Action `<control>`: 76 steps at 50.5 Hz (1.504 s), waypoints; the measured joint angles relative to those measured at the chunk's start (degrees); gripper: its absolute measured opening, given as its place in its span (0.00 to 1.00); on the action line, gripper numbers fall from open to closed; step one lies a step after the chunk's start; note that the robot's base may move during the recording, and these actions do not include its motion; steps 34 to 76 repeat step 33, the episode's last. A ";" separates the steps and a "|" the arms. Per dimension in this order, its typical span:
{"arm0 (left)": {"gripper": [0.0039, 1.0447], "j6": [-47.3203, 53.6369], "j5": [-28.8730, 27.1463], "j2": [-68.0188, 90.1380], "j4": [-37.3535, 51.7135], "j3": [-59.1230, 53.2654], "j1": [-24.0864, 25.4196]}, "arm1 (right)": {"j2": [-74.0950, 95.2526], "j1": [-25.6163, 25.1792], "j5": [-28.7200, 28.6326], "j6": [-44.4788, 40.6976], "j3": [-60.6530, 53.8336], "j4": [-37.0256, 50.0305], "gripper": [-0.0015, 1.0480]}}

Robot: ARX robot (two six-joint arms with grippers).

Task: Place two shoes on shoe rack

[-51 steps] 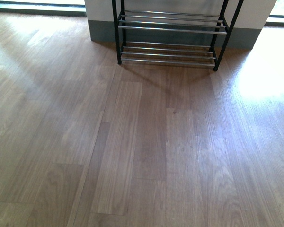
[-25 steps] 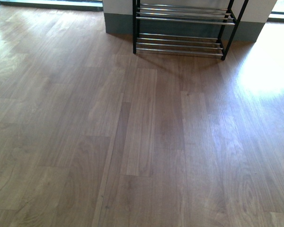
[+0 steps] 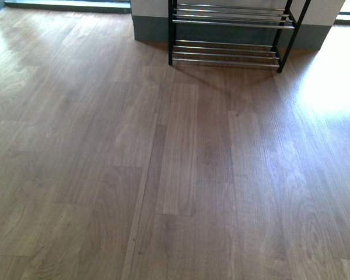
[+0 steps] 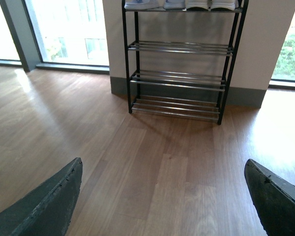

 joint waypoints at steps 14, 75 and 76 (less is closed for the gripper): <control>0.91 0.00 0.00 0.00 0.00 0.00 0.00 | 0.00 0.00 0.00 0.00 0.00 0.00 0.91; 0.91 0.00 0.00 0.00 0.00 0.00 0.00 | 0.00 0.00 0.00 0.00 0.00 0.00 0.91; 0.91 0.00 0.00 0.00 0.00 0.00 0.00 | 0.00 0.00 0.00 0.00 0.00 0.00 0.91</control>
